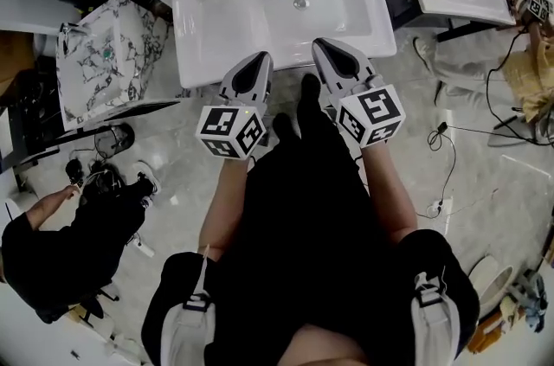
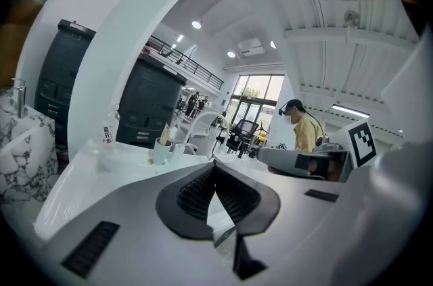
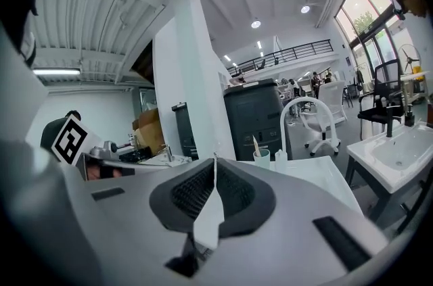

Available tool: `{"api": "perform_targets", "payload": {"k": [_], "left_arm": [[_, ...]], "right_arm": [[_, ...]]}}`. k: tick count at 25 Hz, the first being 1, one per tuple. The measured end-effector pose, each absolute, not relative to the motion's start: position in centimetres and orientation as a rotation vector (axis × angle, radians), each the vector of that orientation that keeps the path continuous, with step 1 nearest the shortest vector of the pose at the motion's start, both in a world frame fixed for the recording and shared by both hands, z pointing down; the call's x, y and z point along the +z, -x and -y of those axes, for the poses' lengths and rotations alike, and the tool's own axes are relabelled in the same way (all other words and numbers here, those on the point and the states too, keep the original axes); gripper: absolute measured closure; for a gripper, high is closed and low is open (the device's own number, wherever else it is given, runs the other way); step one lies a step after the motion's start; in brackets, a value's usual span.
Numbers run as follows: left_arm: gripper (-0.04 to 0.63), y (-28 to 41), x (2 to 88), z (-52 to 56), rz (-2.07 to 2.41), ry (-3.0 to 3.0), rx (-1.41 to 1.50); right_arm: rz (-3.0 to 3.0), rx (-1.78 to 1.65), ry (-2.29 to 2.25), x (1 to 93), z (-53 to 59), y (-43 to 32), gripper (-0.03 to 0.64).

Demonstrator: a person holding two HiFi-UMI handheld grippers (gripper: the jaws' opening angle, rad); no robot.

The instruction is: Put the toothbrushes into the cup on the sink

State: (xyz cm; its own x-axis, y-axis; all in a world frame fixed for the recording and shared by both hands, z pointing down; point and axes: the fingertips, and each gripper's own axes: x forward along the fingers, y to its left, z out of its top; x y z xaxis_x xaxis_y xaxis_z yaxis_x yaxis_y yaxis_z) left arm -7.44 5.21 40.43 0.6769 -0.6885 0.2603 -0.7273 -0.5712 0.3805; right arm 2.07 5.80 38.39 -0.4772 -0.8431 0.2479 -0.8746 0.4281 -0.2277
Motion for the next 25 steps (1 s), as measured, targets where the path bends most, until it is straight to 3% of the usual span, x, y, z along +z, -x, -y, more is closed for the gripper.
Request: {"api": "perform_targets", "payload": {"k": [25], "left_arm": [[0.581,7.2,38.9,-6.5,1.047,-2.492,0.100]], "right_arm": [[2.530,0.500,-1.567,38.6,-7.7,-1.1,0.586]]}}
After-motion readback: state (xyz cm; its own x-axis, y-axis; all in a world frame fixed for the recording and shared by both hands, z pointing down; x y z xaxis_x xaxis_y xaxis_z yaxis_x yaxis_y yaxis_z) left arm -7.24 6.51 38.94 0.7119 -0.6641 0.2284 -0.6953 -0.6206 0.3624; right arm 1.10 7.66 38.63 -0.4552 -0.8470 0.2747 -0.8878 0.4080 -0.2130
